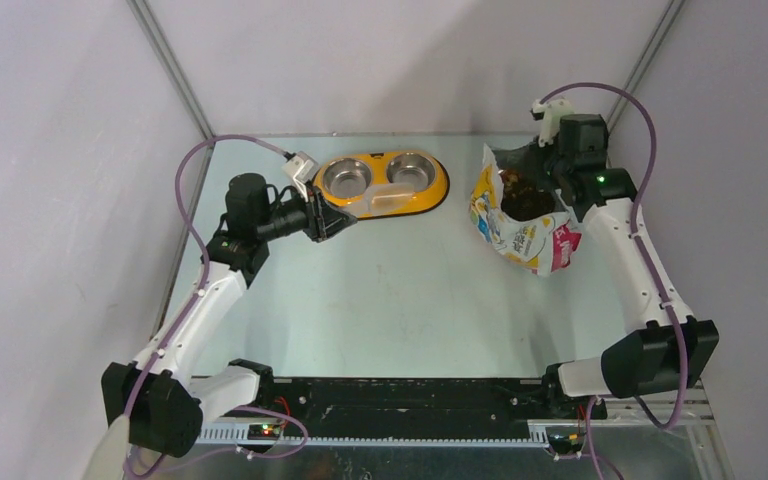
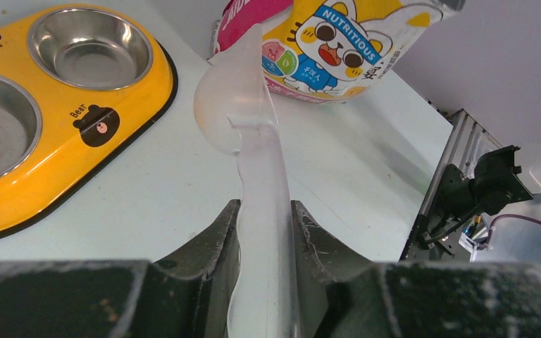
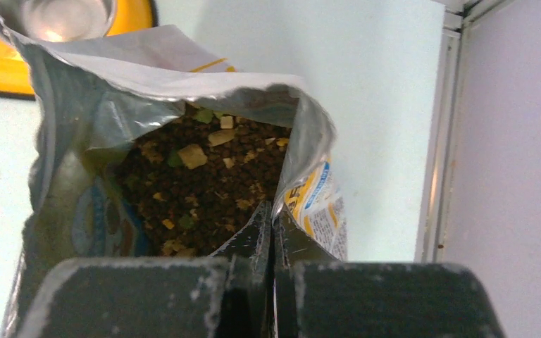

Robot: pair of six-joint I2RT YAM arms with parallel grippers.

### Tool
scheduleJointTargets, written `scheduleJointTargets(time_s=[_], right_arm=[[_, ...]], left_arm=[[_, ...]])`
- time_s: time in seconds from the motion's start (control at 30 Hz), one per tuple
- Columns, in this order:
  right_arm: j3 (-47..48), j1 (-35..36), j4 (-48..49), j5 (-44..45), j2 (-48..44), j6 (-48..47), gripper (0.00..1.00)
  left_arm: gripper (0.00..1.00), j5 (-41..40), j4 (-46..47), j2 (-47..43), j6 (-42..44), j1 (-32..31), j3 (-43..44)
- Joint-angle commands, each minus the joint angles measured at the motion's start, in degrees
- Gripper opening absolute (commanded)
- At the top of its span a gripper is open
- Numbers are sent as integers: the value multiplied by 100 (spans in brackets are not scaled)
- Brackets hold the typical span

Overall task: Serve the pet food
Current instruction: Collect the pet food from the pet food bag.

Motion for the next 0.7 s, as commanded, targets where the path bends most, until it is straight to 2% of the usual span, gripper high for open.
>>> scheduleJointTargets(time_s=[0.0,0.4,0.67], right_arm=[[299,588,284,-44,-125,476,0],[372,1828,523,230,53,1900,0],[738,2555,765,571,432,2293,0]], left_arm=[[0,-146,169,-108,-5,30,58],[0,-411,34,-192,128,-6,146],[0,-542,-174,-372,288,-8,390]])
